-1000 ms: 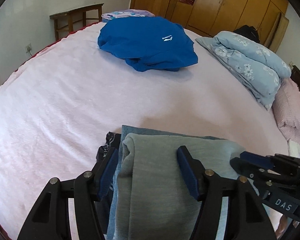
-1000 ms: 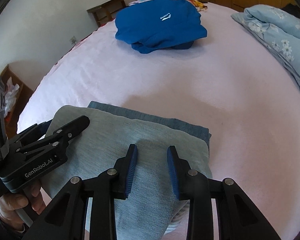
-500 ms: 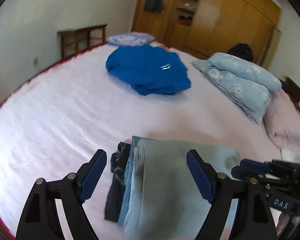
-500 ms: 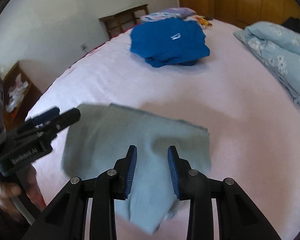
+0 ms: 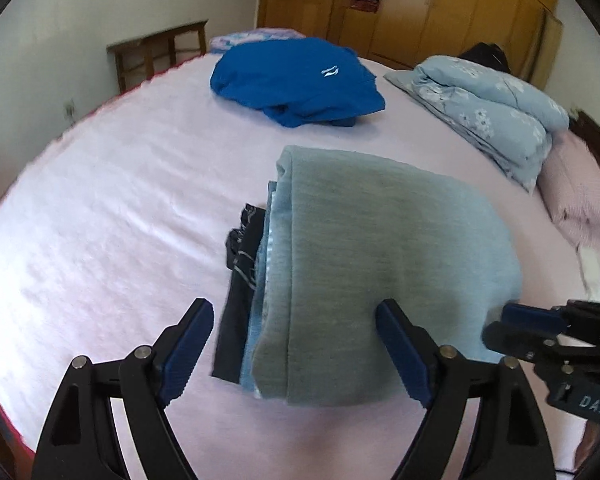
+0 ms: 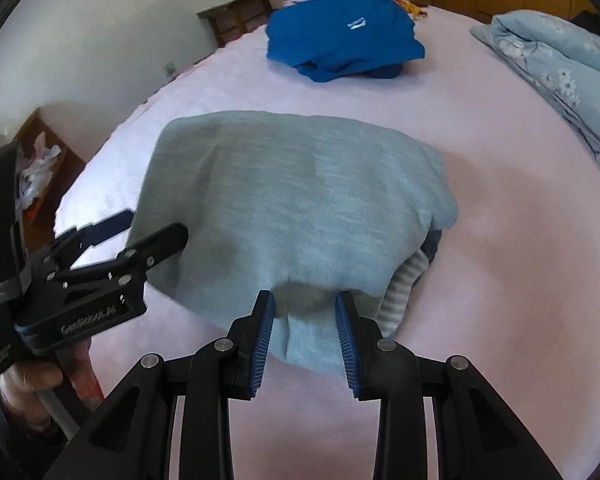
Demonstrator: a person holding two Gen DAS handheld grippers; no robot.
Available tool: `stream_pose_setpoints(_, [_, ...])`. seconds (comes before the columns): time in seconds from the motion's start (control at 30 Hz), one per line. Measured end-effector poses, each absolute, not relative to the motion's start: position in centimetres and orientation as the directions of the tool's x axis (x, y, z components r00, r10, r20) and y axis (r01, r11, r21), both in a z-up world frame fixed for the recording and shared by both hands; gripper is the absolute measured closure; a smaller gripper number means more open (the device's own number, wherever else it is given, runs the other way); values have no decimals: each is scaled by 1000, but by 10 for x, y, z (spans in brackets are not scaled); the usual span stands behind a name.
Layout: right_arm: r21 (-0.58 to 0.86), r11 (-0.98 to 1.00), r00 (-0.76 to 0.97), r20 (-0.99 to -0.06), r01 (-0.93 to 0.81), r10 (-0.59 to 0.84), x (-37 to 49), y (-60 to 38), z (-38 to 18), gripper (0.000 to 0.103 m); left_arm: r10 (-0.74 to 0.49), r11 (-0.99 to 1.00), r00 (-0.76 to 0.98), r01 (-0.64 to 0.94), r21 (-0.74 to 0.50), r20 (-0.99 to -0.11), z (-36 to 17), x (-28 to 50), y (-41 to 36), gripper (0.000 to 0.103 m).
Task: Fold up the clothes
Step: 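Lower the grey bundle onto the striped and denim stack with both grippers, then open both grippers and pull them back from the stack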
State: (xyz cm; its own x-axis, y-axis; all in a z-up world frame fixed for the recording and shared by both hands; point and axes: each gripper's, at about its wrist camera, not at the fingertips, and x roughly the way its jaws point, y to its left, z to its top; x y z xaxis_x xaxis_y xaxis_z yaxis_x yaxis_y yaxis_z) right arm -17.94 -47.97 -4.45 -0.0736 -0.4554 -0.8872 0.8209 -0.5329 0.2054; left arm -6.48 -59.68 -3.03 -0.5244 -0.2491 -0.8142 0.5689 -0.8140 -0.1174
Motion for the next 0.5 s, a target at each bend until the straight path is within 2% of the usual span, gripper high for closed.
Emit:
stream_pose_setpoints(0.2, [245,-518,-85,-842,820,-533,-165,-455,-23,70,-284,-816,-562,567,-111,-777,-15,-43,-582,22])
stream_pose_setpoints(0.27, [242,-517,-101,-830,821,-549,-149,-434,-19,61,-312,-815,-563,573,-89,-765,-13,-24,-565,22])
stream_pose_setpoints(0.3, [248,-527,-103,-830,813,-549,-141,-422,-23,54,-326,-814,-563,576,-78,-759,-12,-15,-556,22])
stream_pose_setpoints(0.4, [305,-534,-53,-831,789,-553,-109,-386,-44,53,-311,-795,-574,594,-123,-757,-23,16,-527,22])
stream_pose_setpoints(0.5, [328,-535,-10,-846,778,-533,-81,-364,-65,53,-323,-794,-559,599,-102,-764,-23,32,-505,22])
